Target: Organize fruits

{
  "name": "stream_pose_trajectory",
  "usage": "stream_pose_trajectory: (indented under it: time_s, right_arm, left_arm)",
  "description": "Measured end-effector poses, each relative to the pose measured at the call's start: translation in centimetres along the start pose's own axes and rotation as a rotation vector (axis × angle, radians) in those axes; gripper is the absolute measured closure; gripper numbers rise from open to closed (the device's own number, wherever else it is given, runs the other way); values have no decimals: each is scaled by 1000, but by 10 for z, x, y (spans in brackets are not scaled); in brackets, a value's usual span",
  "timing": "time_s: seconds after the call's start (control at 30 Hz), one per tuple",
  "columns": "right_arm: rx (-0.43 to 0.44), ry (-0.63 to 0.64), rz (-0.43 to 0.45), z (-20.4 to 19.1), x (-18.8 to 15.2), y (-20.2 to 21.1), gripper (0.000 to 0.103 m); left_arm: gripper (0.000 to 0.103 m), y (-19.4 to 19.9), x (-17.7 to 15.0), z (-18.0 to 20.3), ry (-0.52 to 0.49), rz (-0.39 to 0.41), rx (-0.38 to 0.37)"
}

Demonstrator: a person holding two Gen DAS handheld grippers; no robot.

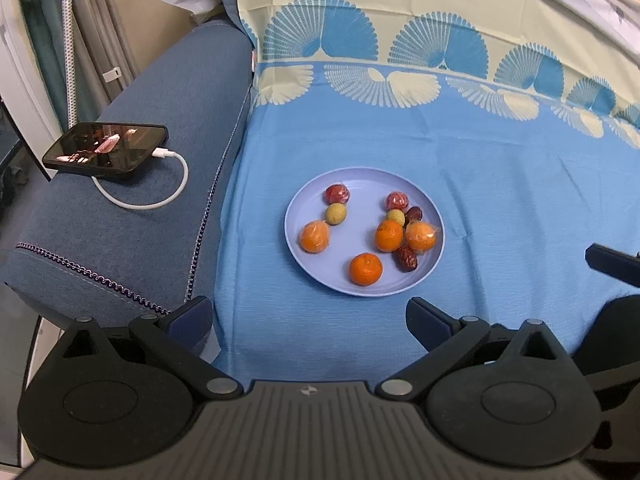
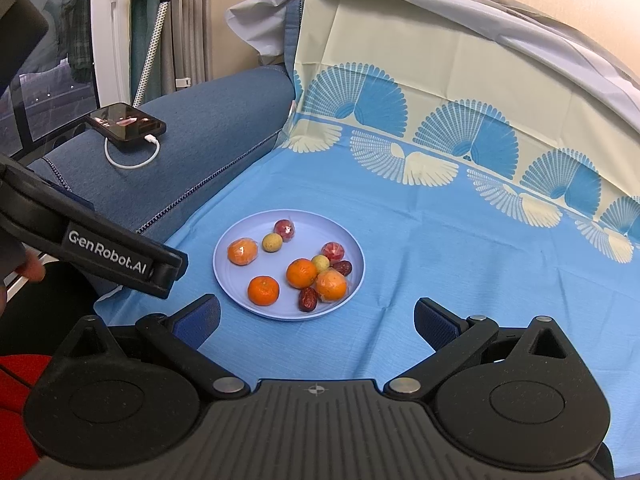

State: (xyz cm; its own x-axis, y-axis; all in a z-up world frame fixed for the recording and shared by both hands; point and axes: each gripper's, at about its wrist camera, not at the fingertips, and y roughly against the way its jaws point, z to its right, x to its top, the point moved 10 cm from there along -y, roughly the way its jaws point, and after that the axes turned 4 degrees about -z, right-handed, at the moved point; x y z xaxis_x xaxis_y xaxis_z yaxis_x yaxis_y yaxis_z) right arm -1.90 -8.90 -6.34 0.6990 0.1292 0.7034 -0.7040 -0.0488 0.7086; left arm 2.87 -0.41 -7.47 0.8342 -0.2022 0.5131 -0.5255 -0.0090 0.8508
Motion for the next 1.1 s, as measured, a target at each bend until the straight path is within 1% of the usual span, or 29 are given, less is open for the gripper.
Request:
stream_pose_trajectory:
  time_s: [0.53,1.1]
  right_arm:
    - [1,0,-1,1,0,0,1]
    - [2,0,-2,1,0,0,1]
  left_arm:
    - [0,-4,-2,-1,4,-21,-5]
    - [0,-4,-4,-3,1,-18,11]
